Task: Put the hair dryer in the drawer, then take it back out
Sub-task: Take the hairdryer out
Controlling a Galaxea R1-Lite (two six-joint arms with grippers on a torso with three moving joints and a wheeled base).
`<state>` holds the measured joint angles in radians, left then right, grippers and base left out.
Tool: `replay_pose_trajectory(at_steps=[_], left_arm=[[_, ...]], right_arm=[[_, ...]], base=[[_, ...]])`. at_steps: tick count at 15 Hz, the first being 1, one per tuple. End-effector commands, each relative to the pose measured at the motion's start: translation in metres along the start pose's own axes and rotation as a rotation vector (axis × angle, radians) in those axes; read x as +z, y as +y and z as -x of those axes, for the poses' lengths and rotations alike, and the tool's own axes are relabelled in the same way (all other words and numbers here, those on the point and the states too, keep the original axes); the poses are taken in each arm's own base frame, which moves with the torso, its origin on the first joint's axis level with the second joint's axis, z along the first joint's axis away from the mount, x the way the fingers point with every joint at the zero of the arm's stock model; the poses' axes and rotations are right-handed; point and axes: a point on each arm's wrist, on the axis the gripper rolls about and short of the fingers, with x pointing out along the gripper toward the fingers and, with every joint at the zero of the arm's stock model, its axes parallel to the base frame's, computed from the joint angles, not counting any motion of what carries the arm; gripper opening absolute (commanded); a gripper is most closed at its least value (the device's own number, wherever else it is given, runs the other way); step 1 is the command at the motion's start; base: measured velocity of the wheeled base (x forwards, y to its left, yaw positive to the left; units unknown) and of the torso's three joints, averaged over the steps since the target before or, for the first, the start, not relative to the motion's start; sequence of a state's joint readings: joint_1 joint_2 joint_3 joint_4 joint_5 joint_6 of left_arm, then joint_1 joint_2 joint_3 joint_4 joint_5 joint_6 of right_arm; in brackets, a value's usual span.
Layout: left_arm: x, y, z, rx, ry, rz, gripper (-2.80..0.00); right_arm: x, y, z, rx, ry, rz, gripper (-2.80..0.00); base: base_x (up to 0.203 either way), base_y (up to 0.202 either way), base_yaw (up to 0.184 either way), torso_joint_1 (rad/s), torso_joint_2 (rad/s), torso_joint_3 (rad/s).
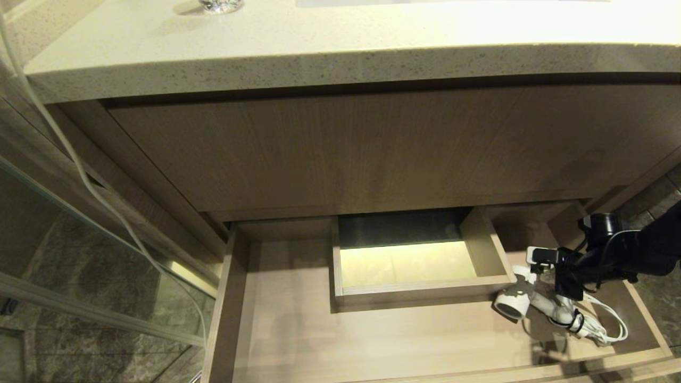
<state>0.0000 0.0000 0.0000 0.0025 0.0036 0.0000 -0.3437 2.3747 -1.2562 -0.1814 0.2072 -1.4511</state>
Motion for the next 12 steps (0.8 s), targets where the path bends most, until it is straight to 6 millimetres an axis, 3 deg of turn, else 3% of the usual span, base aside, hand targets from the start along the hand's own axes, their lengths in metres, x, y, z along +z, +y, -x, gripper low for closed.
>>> replay_pose_trajectory(at_steps=[1, 5, 6, 9, 12], left_arm=[[0.0, 0.0, 0.0, 0.0, -0.001, 0.0, -2.8], [0.0, 0.0, 0.0, 0.0, 0.001, 0.0, -2.8], [0.0, 0.0, 0.0, -0.001, -0.001, 0.0, -2.8], [0.0, 0.0, 0.0, 0.0, 0.0, 0.0, -2.8], [0.0, 0.0, 0.0, -0.001, 0.001, 0.0, -2.8]], right_arm=[[-0.01, 0.001, 0.005, 0.009, 0.014, -0.009, -2.8], [-0.018, 0.014, 0.013, 0.048, 0.026, 0.037, -2.8], [-0.019, 0.014, 0.011, 0.044, 0.018, 0.05, 0.0], [-0.02, 0.016, 0.006, 0.046, 0.018, 0.062, 0.0], [-0.02, 0.037, 0.011, 0.112, -0.027, 0.056, 0.0]], base=[[0.0, 0.0, 0.0, 0.0, 0.0, 0.0], [0.0, 0.0, 0.0, 0.0, 0.0, 0.0], [0.0, 0.0, 0.0, 0.0, 0.0, 0.0], [0.0, 0.0, 0.0, 0.0, 0.0, 0.0], [0.0, 0.0, 0.0, 0.0, 0.0, 0.0]])
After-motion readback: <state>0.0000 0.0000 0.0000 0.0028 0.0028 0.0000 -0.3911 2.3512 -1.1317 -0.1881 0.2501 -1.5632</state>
